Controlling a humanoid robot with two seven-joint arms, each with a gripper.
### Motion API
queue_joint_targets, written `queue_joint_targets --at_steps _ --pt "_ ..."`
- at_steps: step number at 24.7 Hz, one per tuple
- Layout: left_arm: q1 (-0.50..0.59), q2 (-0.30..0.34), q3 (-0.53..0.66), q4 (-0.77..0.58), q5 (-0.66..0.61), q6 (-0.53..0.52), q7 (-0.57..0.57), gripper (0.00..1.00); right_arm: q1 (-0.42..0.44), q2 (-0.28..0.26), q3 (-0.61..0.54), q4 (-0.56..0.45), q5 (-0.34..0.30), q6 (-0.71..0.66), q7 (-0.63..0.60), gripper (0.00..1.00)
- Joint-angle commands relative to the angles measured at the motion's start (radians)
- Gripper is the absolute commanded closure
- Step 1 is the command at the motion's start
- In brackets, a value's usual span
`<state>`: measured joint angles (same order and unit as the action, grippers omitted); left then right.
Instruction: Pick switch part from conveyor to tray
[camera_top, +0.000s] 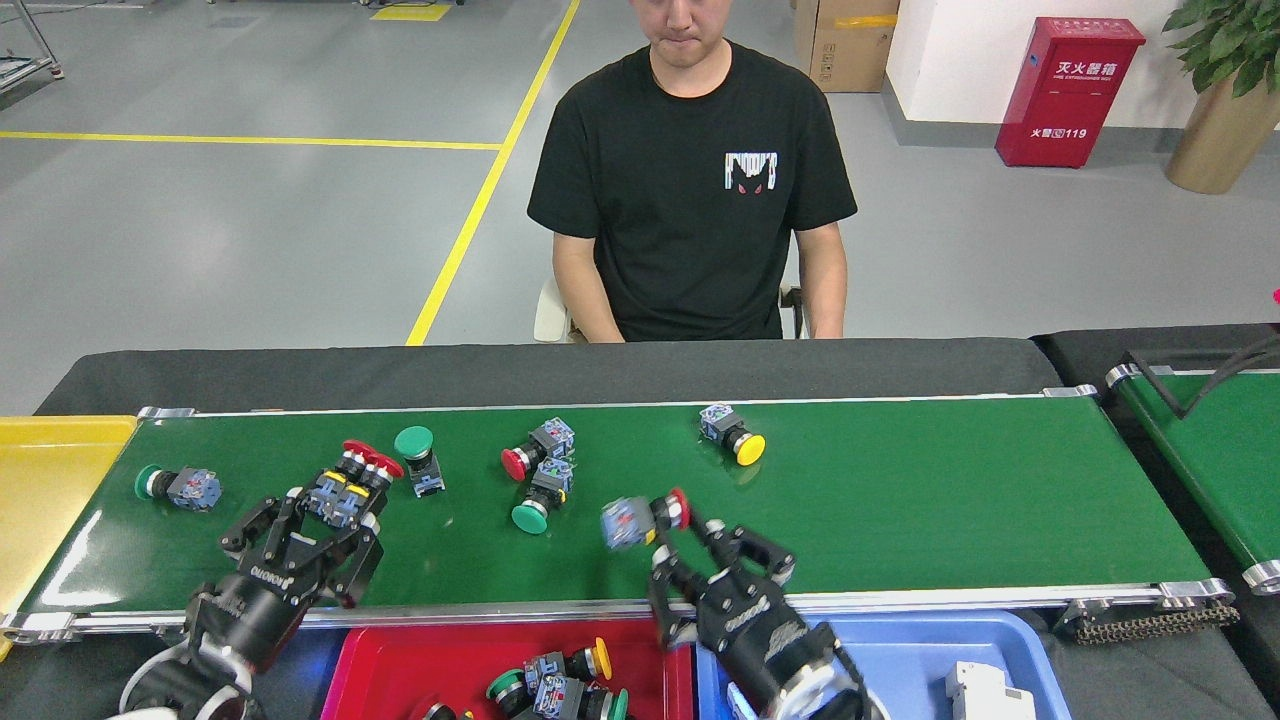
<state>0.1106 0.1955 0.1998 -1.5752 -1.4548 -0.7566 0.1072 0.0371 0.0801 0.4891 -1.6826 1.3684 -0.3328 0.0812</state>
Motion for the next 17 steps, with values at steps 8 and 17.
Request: queue_joint_targets --at_steps 8,17 --pt "0.123 -0.071 -0.031 -0.109 0.004 -0.029 0.003 0.0 -0.009 0.013 -0.103 -0.012 -0.008 0.005 0.002 0.02" --pt "0.127 -0.097 0.122 -0.089 0.01 -0.029 0.006 0.0 0.084 -0.042 -0.56 -0.017 -0.006 0.252 -0.15 0.02"
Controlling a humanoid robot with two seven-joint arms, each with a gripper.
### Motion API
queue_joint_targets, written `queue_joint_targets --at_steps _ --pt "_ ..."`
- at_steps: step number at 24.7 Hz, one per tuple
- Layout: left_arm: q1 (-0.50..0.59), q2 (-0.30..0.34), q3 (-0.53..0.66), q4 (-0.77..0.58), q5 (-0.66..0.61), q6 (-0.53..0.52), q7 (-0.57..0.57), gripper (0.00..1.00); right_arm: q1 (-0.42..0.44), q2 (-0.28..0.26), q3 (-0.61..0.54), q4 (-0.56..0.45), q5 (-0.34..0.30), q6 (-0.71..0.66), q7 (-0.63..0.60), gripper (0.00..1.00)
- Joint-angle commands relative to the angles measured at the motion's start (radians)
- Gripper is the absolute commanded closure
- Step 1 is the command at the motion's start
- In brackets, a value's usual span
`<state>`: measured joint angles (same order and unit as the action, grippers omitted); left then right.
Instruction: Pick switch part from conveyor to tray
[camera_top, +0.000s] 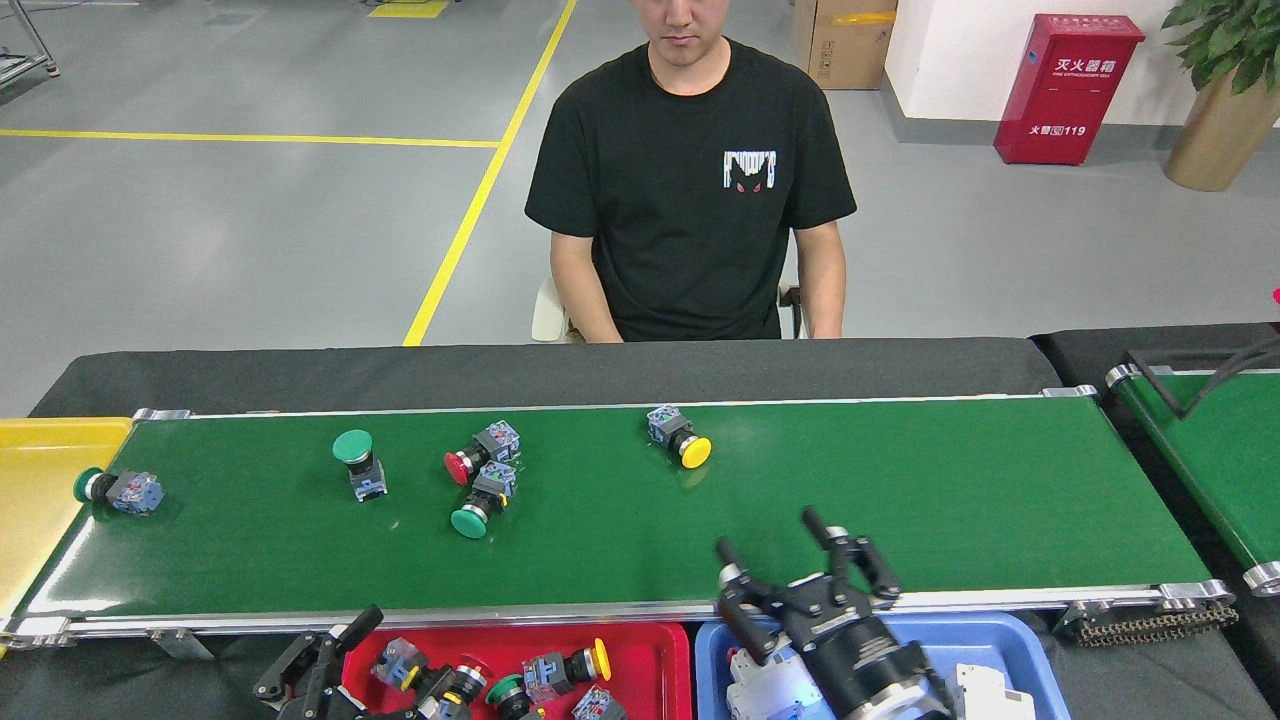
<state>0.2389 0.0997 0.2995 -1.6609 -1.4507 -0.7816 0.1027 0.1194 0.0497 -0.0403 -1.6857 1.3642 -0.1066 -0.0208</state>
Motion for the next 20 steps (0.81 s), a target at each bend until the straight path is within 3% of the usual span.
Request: queue_joint_targets --at_steps 1,4,12,15,20 --pt "0.0 -0.009 0.064 0.0 0.006 0.013 0.011 0.0 0.029 -0.014 -0.069 -0.014 -0.002 0.025 -0.053 0.02" --pt "0.011 -0.035 0.191 0.01 0.004 0.154 0.011 0.0 0.086 -0.017 -0.148 -0.014 -0.002 0.025 -0.059 0.02" --pt "0.037 -0.028 0.22 0.039 -0.007 0.166 0.008 0.0 0.111 -0.031 -0.178 -0.011 -0.004 0.025 -0.062 0.02" --pt "-0.078 0.009 0.216 0.121 -0.023 0.191 -0.017 0.0 0.111 -0.031 -0.178 -0.012 -0.004 0.025 -0.059 0.02" --pt "-0.368 0.097 0.165 0.401 -0.117 0.232 -0.054 0.0 0.111 -0.033 -0.176 -0.012 -0.004 0.022 -0.061 0.02"
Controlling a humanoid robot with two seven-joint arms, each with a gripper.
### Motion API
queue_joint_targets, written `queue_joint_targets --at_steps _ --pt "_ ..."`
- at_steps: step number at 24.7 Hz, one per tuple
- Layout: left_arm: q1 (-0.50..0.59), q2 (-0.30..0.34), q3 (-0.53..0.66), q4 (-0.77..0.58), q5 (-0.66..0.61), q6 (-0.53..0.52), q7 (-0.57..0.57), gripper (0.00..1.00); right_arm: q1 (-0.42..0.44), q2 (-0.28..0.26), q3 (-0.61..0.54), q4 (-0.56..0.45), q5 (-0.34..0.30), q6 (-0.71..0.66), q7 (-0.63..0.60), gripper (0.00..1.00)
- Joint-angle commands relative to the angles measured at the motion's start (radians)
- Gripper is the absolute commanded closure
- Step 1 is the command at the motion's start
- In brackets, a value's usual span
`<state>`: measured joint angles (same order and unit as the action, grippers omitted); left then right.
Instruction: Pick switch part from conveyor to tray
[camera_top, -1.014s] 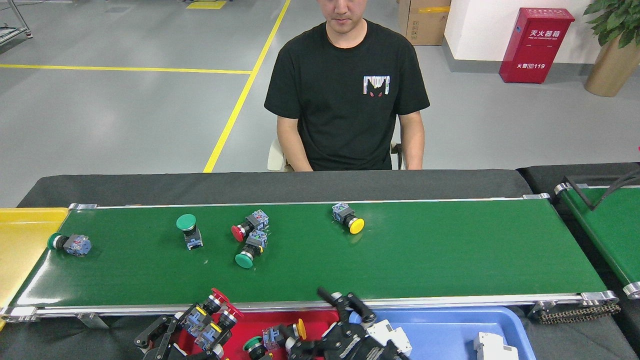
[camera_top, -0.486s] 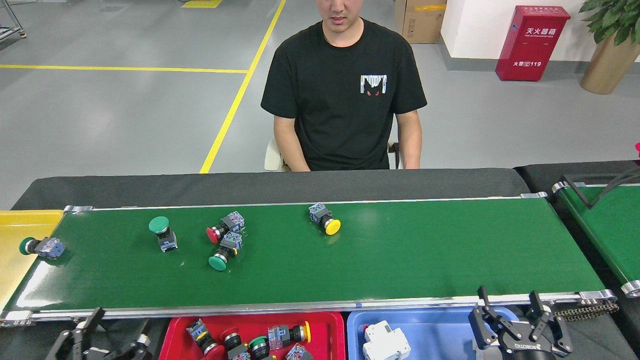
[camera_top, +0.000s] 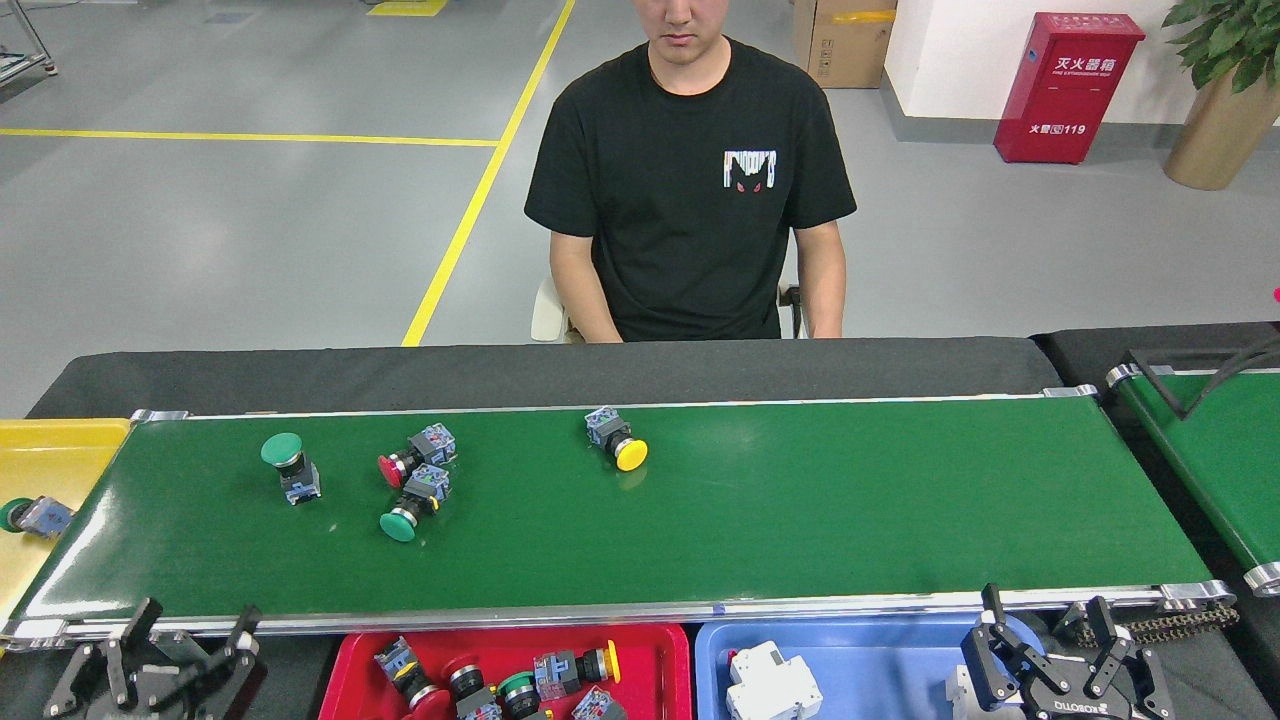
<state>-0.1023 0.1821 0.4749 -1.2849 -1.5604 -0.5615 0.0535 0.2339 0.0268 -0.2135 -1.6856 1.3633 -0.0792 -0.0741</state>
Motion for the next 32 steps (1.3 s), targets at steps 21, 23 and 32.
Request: queue_joint_targets --at_steps 21,23,32 --pt "-0.438 0.152 -0.32 0.679 0.002 0.299 0.135 0.91 -0.002 -0.013 0.019 -0.014 0.002 -0.01 -0.004 0.02" --pt "-0.425 0.151 -0.314 0.664 0.003 0.213 0.154 0.96 -0.004 -0.011 0.019 -0.014 0.002 -0.008 -0.004 0.02" --pt "-0.043 0.129 -0.315 0.025 0.117 0.038 0.106 0.99 -0.002 -0.013 0.019 -0.016 0.002 -0.008 -0.003 0.02"
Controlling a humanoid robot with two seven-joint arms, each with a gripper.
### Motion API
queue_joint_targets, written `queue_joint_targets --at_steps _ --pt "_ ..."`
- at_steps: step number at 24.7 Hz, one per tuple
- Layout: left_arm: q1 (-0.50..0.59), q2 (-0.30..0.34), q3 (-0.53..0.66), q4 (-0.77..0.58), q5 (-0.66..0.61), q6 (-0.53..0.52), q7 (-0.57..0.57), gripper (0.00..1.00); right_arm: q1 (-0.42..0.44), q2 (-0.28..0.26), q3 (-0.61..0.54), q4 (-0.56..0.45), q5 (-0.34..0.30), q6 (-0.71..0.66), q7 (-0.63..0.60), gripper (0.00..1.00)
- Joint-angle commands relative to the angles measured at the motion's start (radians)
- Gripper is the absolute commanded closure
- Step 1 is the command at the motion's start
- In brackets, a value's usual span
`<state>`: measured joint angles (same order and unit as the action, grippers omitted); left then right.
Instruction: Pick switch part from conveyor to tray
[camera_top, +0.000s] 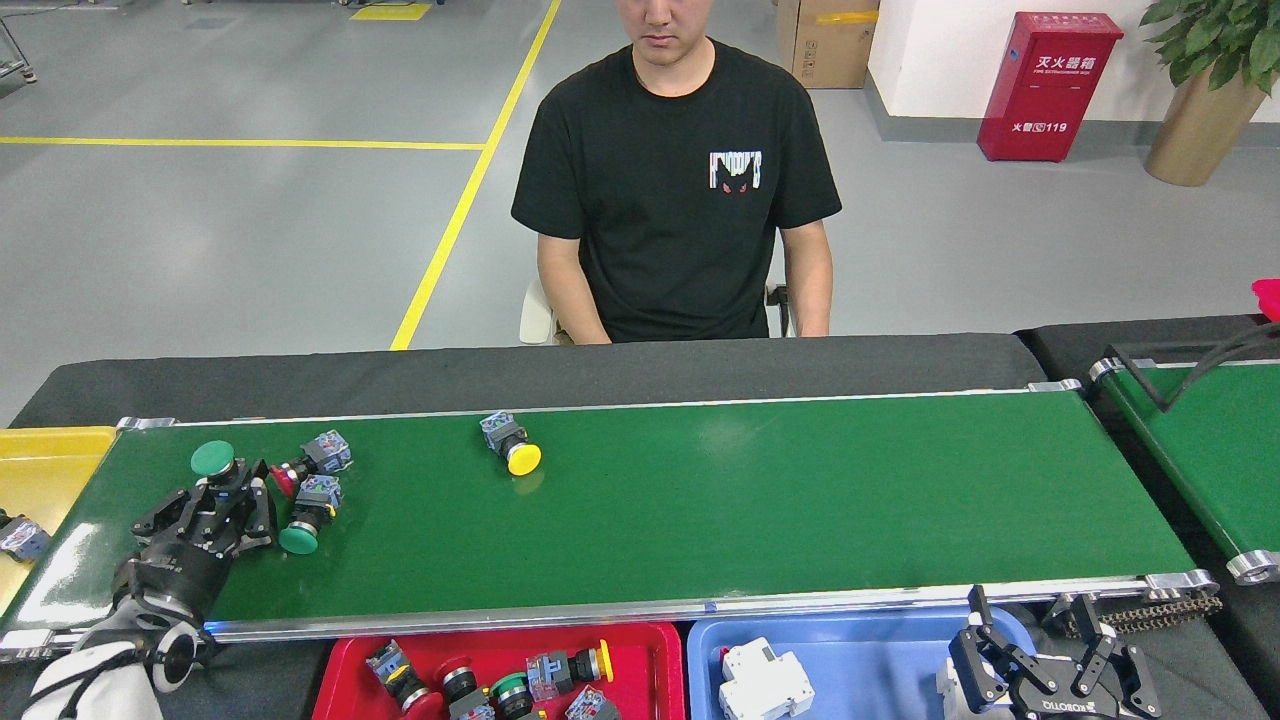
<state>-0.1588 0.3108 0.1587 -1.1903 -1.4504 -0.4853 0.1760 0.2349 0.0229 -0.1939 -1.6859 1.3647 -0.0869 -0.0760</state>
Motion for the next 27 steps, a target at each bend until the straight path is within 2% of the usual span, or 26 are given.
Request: queue_joint_targets --at_steps 1,3,6,7,10,11,12,13,15,22,25,27 --pt "0.064 -0.006 0.001 -0.153 0.012 -0.052 -0.033 0.99 -0.003 -0.009 -0.001 -0.015 0.001 -0.002 -0.001 0.02" --pt "0.183 -0.025 -0.004 -0.327 0.028 -0.095 -0.076 0.97 -0.002 -0.009 0.001 -0.017 0.002 -0.005 -0.001 0.02" --pt "0.311 -0.061 -0.007 -0.479 0.033 -0.167 -0.127 0.89 0.0 -0.011 0.001 -0.015 0.002 -0.054 0.001 0.02" --pt "0.354 -0.084 -0.015 -0.523 0.027 -0.197 -0.144 0.85 0.001 -0.014 0.001 -0.017 0.002 -0.076 0.001 0.02" --pt "0.421 -0.108 -0.053 -0.574 0.024 -0.248 -0.155 0.6 0.001 -0.015 0.001 -0.017 0.002 -0.085 0.002 0.02" --pt "0.435 -0.108 -0.061 -0.578 0.024 -0.254 -0.155 0.4 0.003 -0.015 0.001 -0.017 0.002 -0.086 0.002 0.02" --pt "0.44 -0.116 -0.062 -0.577 0.025 -0.246 -0.155 0.05 0.006 -0.017 0.001 -0.015 0.002 -0.086 0.002 0.02" --pt "0.439 -0.133 -0.059 -0.577 0.027 -0.243 -0.153 0.0 0.011 -0.017 0.001 -0.017 0.002 -0.088 0.002 0.02" --pt "0.438 -0.159 -0.053 -0.572 0.027 -0.243 -0.153 0.0 0.015 -0.018 0.001 -0.017 0.002 -0.088 0.001 0.02" --pt "0.447 -0.164 0.007 -0.572 0.028 -0.243 -0.153 0.0 0.021 -0.026 0.004 -0.017 0.004 -0.088 0.001 0.02" --pt "0.449 -0.168 0.082 -0.566 0.031 -0.236 -0.151 0.0 0.017 -0.026 0.005 -0.017 0.004 -0.086 0.001 0.02" --pt "0.443 -0.19 0.205 -0.551 0.036 -0.211 -0.151 0.0 0.024 -0.026 0.007 -0.017 0.004 -0.088 0.001 0.02"
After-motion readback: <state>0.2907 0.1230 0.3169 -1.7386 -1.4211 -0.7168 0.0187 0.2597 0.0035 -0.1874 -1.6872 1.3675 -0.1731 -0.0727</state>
